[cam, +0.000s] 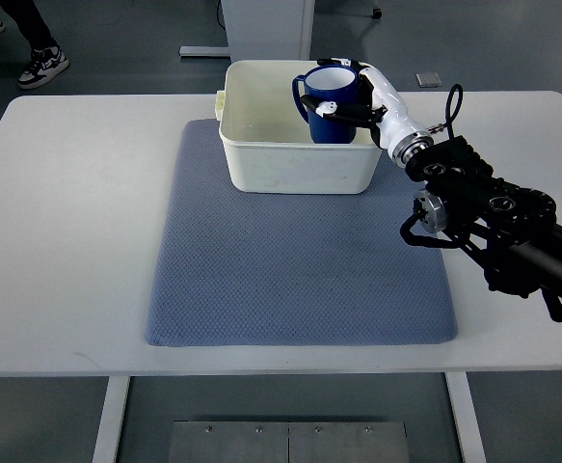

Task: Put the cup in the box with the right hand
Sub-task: 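Lower the held mug into the cream box with the right hand, then open the right hand's fingers to release the mug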

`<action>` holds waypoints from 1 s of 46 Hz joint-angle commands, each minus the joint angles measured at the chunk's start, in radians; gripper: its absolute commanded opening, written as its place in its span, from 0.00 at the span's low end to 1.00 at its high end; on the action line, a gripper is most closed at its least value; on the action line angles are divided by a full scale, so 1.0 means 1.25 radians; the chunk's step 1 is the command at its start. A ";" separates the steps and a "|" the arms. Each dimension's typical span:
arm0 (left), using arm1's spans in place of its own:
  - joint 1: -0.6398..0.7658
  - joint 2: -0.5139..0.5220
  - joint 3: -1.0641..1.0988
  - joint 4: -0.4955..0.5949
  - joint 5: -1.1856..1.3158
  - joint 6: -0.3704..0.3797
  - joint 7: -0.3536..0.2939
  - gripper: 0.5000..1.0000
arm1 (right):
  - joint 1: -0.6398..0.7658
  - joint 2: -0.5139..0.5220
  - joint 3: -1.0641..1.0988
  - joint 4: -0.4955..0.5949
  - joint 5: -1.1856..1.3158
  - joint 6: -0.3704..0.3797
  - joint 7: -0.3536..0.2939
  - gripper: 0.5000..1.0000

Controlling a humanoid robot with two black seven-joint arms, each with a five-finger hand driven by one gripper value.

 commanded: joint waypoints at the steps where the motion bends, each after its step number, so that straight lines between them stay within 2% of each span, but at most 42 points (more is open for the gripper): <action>1: 0.000 0.000 0.000 0.000 0.000 0.000 0.000 1.00 | 0.001 0.000 0.005 0.001 0.000 0.000 0.000 0.00; 14: 0.000 0.000 0.000 -0.001 0.001 0.000 0.000 1.00 | 0.002 0.000 0.017 0.004 0.001 0.000 0.001 0.00; 15: 0.000 0.000 0.000 -0.001 0.000 0.000 0.000 1.00 | 0.003 0.000 0.017 0.005 0.001 0.000 0.001 0.08; 16: -0.001 0.000 0.000 0.000 0.000 0.000 0.000 1.00 | 0.003 0.000 0.017 0.005 0.001 0.000 0.001 0.24; 19: -0.001 0.000 0.000 0.000 0.001 0.000 0.000 1.00 | 0.003 0.000 0.018 0.005 0.001 0.000 0.004 0.89; 20: 0.000 0.000 0.000 0.000 0.000 0.000 0.000 1.00 | 0.003 0.001 0.018 0.006 0.001 0.000 0.005 0.95; 46: 0.000 0.000 0.000 -0.001 0.000 0.000 0.000 1.00 | 0.015 -0.009 0.017 0.030 0.001 0.001 -0.001 0.99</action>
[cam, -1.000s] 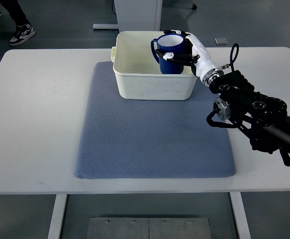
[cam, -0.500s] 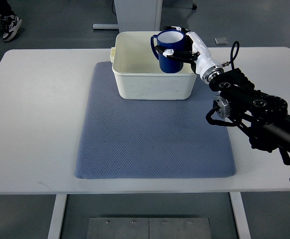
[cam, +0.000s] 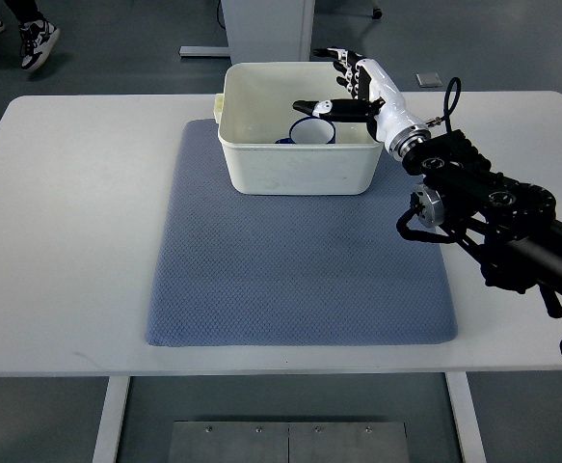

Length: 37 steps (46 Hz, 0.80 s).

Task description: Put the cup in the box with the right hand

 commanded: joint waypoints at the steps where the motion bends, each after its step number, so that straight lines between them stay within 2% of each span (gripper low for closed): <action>1: 0.000 0.000 0.000 0.000 0.000 0.000 0.000 1.00 | 0.003 -0.013 0.000 0.018 0.000 0.000 -0.002 0.99; 22: 0.000 0.000 0.000 0.000 0.000 0.000 0.000 1.00 | -0.015 -0.226 0.001 0.208 0.001 0.001 -0.007 0.99; 37: 0.000 0.000 0.000 -0.001 0.000 0.000 0.000 1.00 | -0.169 -0.338 0.119 0.294 0.000 0.005 -0.003 1.00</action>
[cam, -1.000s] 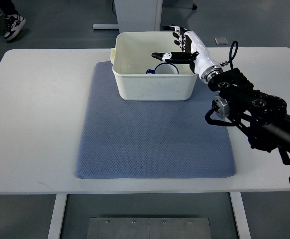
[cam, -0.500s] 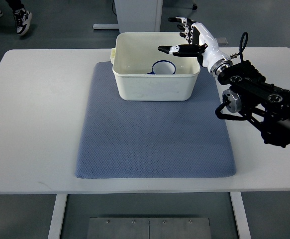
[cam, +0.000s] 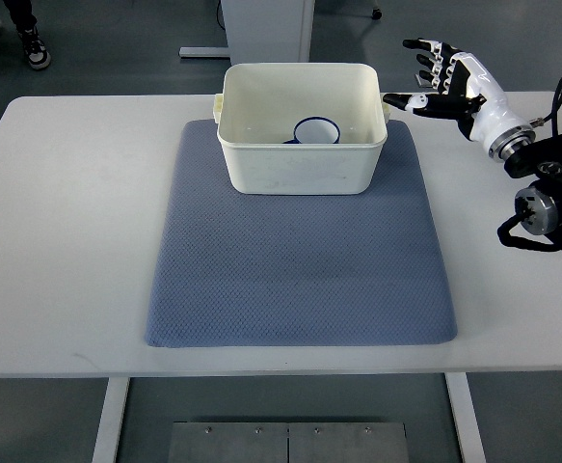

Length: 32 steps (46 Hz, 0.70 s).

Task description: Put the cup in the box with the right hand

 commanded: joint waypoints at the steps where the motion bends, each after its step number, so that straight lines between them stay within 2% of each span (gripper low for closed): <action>1: 0.000 0.000 0.000 0.000 0.000 0.000 0.000 1.00 | -0.055 -0.020 0.044 0.022 -0.001 0.002 0.003 1.00; 8: 0.000 0.000 0.000 0.000 0.000 0.000 0.000 1.00 | -0.143 -0.041 0.119 0.040 -0.001 0.002 0.007 1.00; 21: -0.001 0.000 0.000 -0.001 0.000 0.000 0.000 1.00 | -0.203 -0.034 0.146 0.039 -0.001 0.002 0.008 1.00; 32: -0.001 0.000 0.000 0.000 0.000 0.000 0.000 1.00 | -0.274 0.035 0.180 0.051 -0.001 0.011 0.009 1.00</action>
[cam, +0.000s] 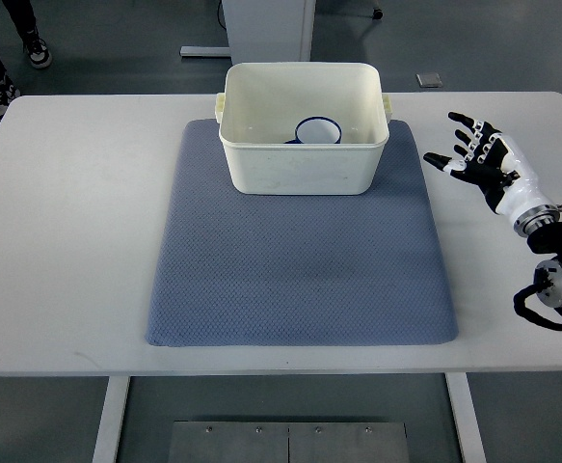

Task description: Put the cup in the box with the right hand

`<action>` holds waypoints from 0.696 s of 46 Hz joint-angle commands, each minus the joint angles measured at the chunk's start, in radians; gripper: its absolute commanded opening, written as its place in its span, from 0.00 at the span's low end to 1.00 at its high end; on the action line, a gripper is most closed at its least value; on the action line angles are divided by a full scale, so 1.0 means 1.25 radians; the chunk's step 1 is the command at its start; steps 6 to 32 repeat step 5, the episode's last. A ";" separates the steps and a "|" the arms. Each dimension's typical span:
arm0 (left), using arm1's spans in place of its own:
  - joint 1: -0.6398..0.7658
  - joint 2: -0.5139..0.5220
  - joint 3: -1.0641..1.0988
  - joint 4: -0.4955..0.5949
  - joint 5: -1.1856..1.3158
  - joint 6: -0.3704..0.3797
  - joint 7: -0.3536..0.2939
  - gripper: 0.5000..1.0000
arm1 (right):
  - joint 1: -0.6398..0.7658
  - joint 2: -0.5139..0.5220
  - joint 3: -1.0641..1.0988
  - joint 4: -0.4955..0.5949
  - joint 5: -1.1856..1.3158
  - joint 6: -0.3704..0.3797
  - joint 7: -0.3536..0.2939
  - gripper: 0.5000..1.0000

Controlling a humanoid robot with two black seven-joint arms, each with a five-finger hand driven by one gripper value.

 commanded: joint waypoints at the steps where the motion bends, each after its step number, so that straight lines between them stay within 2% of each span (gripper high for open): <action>1: 0.001 0.000 0.000 -0.001 0.000 0.000 0.000 1.00 | -0.021 0.021 0.012 0.012 0.000 0.000 0.001 1.00; 32: 0.000 0.000 0.000 -0.001 0.001 0.000 0.000 1.00 | -0.033 0.031 0.015 0.023 0.000 0.000 0.001 1.00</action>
